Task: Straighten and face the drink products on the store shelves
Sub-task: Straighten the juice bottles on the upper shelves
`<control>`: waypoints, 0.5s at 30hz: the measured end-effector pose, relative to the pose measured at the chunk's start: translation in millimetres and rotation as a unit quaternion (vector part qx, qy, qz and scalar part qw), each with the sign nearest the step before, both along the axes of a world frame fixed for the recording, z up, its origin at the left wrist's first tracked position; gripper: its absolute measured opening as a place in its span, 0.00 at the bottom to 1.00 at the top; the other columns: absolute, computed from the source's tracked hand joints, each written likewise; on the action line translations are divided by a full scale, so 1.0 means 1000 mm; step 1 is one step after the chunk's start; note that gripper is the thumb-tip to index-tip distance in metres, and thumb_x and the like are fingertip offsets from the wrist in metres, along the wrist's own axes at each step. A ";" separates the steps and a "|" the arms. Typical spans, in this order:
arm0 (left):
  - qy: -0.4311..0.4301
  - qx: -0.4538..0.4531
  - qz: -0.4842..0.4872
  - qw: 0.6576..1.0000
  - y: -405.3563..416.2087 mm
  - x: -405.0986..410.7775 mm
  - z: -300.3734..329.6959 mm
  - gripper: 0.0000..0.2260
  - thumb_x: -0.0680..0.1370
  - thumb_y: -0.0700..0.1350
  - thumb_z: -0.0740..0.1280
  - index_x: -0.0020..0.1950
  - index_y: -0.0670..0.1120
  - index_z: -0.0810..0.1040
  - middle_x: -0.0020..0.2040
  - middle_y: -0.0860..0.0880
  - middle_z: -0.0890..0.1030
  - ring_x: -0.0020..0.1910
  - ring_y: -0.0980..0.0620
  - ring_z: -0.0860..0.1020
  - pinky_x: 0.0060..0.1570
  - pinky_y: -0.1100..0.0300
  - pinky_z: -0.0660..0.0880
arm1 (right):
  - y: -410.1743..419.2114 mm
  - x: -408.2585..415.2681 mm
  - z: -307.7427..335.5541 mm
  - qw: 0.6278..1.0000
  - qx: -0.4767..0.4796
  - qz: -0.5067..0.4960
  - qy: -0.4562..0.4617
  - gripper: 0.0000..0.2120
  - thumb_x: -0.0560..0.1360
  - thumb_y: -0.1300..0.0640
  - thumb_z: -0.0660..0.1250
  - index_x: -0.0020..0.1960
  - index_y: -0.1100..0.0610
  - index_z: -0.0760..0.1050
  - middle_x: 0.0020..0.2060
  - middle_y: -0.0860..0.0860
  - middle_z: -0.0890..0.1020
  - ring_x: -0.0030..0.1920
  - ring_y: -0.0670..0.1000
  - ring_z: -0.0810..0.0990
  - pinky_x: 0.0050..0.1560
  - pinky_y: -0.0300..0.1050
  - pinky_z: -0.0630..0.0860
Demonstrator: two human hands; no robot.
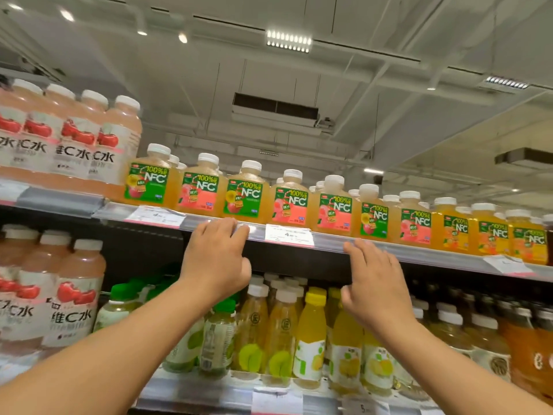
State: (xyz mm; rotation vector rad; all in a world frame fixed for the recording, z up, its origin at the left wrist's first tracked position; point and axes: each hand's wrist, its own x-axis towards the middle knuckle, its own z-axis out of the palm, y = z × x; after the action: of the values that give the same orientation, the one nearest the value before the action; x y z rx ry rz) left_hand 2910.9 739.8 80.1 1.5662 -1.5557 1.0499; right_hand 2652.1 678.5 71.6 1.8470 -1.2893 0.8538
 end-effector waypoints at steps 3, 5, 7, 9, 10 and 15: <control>0.040 -0.047 -0.056 0.997 0.000 0.010 0.022 0.20 0.70 0.49 0.58 0.56 0.45 0.80 0.51 0.49 0.78 0.52 0.48 0.73 0.56 0.51 0.64 | -0.006 0.001 -0.003 1.000 -0.012 -0.007 -0.010 0.36 0.64 0.52 0.72 0.70 0.54 0.67 0.68 0.53 0.71 0.70 0.56 0.67 0.70 0.55 0.63; 0.051 -0.074 -0.054 0.995 -0.002 0.023 0.047 0.20 0.71 0.47 0.59 0.60 0.44 0.78 0.56 0.47 0.78 0.56 0.46 0.73 0.57 0.50 0.64 | -0.011 0.004 -0.005 0.999 -0.037 0.004 -0.028 0.37 0.59 0.54 0.76 0.66 0.56 0.71 0.63 0.55 0.74 0.65 0.58 0.71 0.66 0.59 0.68; 0.067 -0.084 -0.012 0.994 -0.005 0.041 0.076 0.23 0.72 0.45 0.62 0.66 0.43 0.74 0.64 0.45 0.75 0.62 0.43 0.71 0.60 0.49 0.66 | -0.015 0.006 -0.007 0.997 -0.062 0.015 -0.038 0.37 0.55 0.56 0.78 0.63 0.58 0.72 0.60 0.57 0.76 0.62 0.60 0.73 0.62 0.61 0.70; 0.093 -0.050 0.033 0.994 -0.009 0.058 0.098 0.28 0.71 0.44 0.62 0.72 0.45 0.67 0.72 0.45 0.68 0.69 0.44 0.66 0.65 0.48 0.64 | -0.019 0.006 -0.008 0.996 -0.075 0.021 -0.041 0.38 0.53 0.57 0.78 0.62 0.59 0.72 0.59 0.58 0.76 0.61 0.61 0.73 0.61 0.62 0.70; 0.102 -0.015 0.053 0.993 -0.011 0.065 0.105 0.31 0.71 0.44 0.63 0.75 0.47 0.62 0.75 0.45 0.63 0.73 0.44 0.61 0.69 0.47 0.61 | -0.020 0.006 -0.009 0.996 -0.080 0.022 -0.043 0.39 0.52 0.58 0.79 0.62 0.59 0.72 0.59 0.58 0.76 0.61 0.61 0.73 0.61 0.62 0.70; 0.114 0.073 0.091 0.987 -0.026 0.076 0.113 0.38 0.70 0.46 0.64 0.77 0.61 0.54 0.71 0.42 0.68 0.71 0.41 0.63 0.67 0.46 0.61 | -0.020 0.007 -0.009 0.995 -0.092 0.023 -0.042 0.38 0.52 0.60 0.78 0.61 0.60 0.71 0.58 0.59 0.76 0.59 0.62 0.73 0.60 0.62 0.70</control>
State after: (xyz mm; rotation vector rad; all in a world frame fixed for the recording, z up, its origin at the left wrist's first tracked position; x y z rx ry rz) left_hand 2987.3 713.3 193.4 1.8863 -1.3798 0.8307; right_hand 2659.6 658.7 62.6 1.7172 -1.1798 1.0492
